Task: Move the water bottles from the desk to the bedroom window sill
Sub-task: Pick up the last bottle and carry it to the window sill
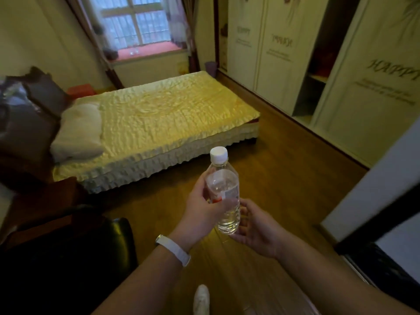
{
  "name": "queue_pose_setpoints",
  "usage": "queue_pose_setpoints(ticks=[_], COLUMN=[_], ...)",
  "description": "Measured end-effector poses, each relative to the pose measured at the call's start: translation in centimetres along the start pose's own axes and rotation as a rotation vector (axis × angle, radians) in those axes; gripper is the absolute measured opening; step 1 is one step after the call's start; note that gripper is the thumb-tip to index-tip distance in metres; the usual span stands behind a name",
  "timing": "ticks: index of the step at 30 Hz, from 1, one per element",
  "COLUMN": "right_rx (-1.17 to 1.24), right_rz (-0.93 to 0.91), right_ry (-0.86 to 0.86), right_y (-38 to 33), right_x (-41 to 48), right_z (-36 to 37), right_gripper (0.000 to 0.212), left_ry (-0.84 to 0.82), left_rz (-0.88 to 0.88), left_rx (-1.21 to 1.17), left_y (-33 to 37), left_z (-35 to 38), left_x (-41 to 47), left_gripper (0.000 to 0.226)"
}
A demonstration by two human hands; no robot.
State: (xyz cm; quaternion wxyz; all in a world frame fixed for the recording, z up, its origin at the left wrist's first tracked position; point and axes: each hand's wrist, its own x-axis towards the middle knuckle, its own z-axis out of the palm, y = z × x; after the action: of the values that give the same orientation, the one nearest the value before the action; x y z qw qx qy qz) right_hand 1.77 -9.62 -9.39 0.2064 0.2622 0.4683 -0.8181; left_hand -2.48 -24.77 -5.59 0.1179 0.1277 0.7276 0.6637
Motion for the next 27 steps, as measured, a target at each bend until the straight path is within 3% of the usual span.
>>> queue_pose_setpoints(ticks=[13, 27], right_rx=[0.159, 0.240], right_rz=[-0.112, -0.123], right_ry=[0.180, 0.173], right_y=[-10.1, -20.8], right_x=[12.6, 21.8], right_z=[4.0, -2.7], right_gripper=[0.037, 0.044], left_ry=[-0.252, -0.339], left_rz=[0.053, 0.012], left_rx=[-0.053, -0.042], left_y=[0.3, -1.1], left_z=[-4.8, 0.4], left_x=[19.3, 35.8], left_gripper=[0.062, 0.066])
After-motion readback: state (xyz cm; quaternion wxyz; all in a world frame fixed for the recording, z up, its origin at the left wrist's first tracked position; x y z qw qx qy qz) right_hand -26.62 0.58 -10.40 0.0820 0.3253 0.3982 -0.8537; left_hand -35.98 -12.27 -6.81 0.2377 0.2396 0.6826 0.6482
